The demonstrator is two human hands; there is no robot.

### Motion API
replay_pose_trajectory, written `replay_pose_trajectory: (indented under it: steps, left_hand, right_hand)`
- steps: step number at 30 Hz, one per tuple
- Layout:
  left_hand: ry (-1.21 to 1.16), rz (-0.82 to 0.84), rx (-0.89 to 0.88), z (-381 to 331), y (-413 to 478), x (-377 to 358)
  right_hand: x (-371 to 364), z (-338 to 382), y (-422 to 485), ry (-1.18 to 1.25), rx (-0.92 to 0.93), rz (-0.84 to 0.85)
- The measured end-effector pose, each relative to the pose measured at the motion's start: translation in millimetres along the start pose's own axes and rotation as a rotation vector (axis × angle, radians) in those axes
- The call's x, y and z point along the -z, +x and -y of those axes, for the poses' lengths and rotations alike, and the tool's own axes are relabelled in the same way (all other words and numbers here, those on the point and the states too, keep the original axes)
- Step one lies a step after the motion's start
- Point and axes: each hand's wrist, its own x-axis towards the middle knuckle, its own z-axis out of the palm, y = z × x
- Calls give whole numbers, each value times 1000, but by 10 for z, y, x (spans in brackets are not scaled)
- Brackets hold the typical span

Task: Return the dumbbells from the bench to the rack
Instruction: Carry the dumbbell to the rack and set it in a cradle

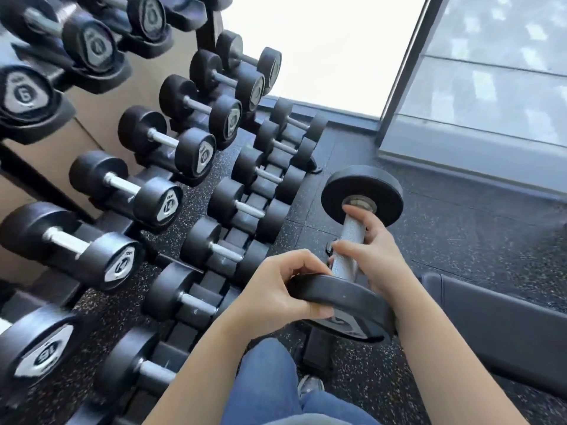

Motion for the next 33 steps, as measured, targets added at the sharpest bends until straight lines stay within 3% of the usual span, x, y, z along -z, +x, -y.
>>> replay_pose_trajectory:
  steps: [18, 33]
  left_hand:
    - [25, 90, 15, 21, 2036, 1658]
    - [18, 76, -46, 11, 2782, 2320]
  right_hand:
    - [-743, 657, 2240, -45, -37, -78]
    - [-1042, 1021, 3190, -3, 10, -37]
